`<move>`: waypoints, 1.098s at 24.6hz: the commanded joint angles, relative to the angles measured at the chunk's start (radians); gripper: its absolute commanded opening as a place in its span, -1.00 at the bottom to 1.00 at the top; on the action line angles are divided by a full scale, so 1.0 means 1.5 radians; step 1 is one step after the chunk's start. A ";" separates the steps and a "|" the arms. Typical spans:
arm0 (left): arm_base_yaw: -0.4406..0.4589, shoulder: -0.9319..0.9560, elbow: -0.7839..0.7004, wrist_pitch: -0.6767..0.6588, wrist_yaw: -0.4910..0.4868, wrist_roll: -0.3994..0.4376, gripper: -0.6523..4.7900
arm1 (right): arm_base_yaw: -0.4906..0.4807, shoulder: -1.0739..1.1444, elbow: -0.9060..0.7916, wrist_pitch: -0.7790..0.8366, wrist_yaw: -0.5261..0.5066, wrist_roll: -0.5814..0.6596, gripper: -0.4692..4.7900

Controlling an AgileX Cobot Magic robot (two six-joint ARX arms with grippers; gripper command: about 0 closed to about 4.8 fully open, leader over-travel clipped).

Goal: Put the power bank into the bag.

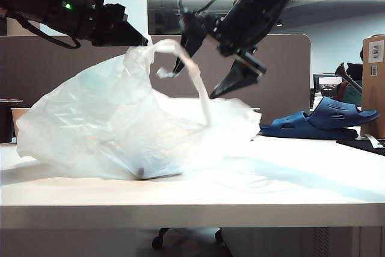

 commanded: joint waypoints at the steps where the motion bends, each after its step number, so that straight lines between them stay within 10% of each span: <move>1: 0.001 -0.003 0.002 0.006 -0.041 0.001 -0.78 | -0.014 -0.027 0.004 -0.015 0.001 -0.012 0.81; 6: 0.001 -0.005 0.002 0.006 -0.015 -0.025 -0.77 | -0.038 -0.049 0.004 -0.027 0.001 -0.020 0.46; 10: 0.001 -0.005 0.002 0.006 0.104 -0.052 -0.21 | -0.064 -0.051 0.004 -0.043 -0.001 -0.020 0.23; 14: 0.001 -0.008 0.002 0.006 0.159 -0.052 -0.18 | -0.080 -0.051 0.004 -0.051 -0.002 -0.022 0.09; 19: 0.001 -0.024 0.002 0.004 0.177 -0.052 0.25 | -0.100 -0.052 0.004 -0.063 -0.005 -0.059 -0.84; 27: 0.001 -0.099 0.002 0.033 -0.048 -0.043 0.34 | -0.135 -0.076 0.004 -0.058 0.046 -0.075 -0.84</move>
